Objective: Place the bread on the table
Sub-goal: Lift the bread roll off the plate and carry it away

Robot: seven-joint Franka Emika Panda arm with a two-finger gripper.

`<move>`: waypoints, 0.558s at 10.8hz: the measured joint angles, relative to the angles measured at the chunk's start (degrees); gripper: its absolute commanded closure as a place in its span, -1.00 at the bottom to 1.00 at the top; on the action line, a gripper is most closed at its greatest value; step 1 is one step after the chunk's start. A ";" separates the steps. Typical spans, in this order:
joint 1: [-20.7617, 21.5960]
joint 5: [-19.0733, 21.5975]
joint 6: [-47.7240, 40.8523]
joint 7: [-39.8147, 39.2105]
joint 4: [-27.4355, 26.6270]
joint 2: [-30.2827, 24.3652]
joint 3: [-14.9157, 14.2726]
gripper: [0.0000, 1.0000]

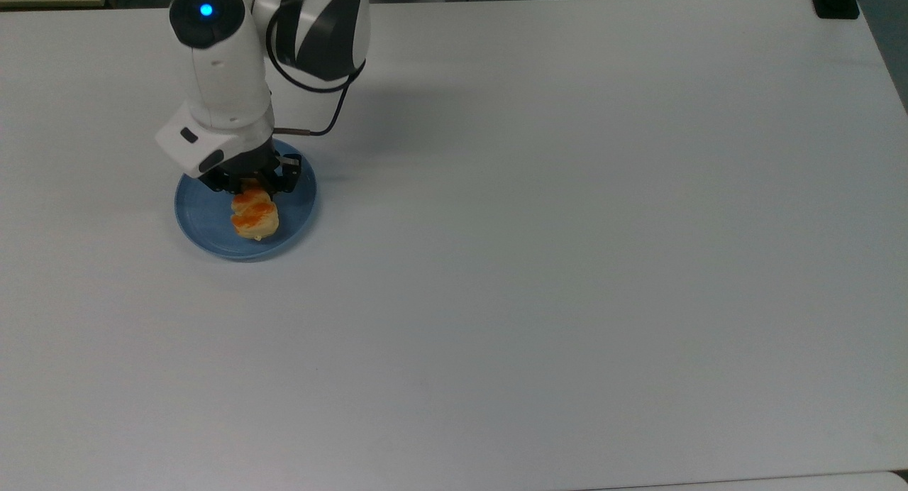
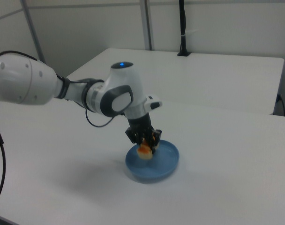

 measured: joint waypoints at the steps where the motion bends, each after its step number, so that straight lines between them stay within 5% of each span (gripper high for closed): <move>1: 0.30 0.33 -3.42 0.57 1.43 -2.08 0.00 0.37; 4: 0.71 2.13 -22.41 1.35 10.61 -9.21 0.12 0.31; 6: 2.98 2.38 -25.73 6.75 12.16 -11.57 2.98 0.30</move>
